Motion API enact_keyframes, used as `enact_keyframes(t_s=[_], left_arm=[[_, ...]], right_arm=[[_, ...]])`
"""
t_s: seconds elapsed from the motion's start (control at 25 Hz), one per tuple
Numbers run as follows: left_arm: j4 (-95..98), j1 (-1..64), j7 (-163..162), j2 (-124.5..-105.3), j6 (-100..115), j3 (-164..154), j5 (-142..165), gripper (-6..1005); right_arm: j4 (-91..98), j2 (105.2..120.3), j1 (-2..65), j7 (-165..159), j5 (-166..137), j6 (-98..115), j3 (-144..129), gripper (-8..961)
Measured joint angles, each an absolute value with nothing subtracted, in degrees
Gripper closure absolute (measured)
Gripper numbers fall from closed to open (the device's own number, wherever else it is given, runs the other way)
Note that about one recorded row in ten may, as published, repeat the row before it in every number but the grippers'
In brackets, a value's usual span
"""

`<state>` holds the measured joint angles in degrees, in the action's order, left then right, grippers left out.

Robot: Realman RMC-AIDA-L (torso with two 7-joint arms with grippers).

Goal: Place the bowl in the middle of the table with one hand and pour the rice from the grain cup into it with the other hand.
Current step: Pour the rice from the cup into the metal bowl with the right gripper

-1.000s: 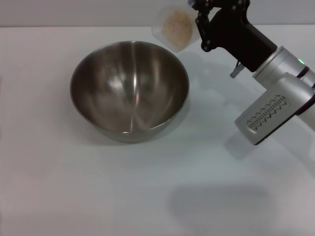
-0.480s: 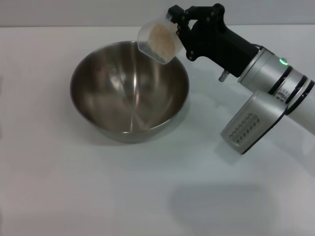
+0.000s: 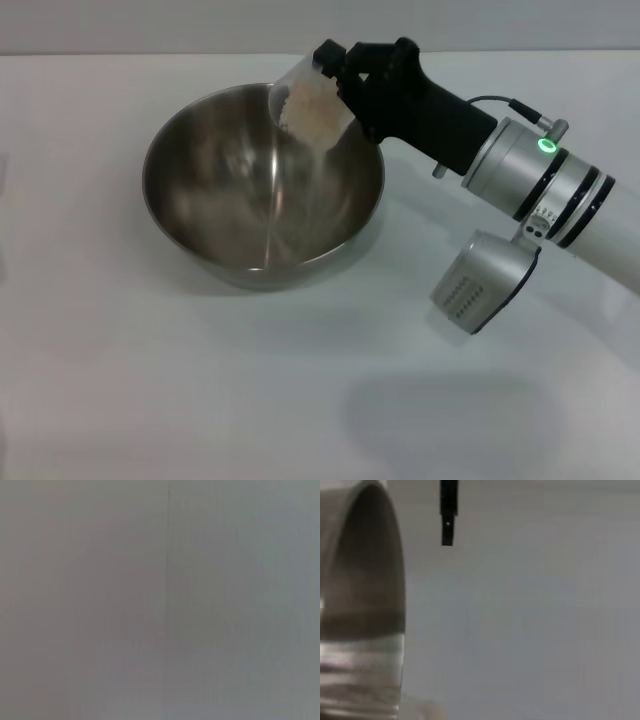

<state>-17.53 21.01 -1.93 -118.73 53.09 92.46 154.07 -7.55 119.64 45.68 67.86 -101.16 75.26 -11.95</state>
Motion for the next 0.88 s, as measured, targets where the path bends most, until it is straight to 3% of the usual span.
enact_keyframes(t_s=[0.88], left_arm=[[-17.9, 21.0, -1.9, -118.74, 53.1, 92.5, 154.1, 159]], right_arm=[[-9.1, 119.65, 46.2, 84.8, -103.0, 75.2, -11.9, 946]])
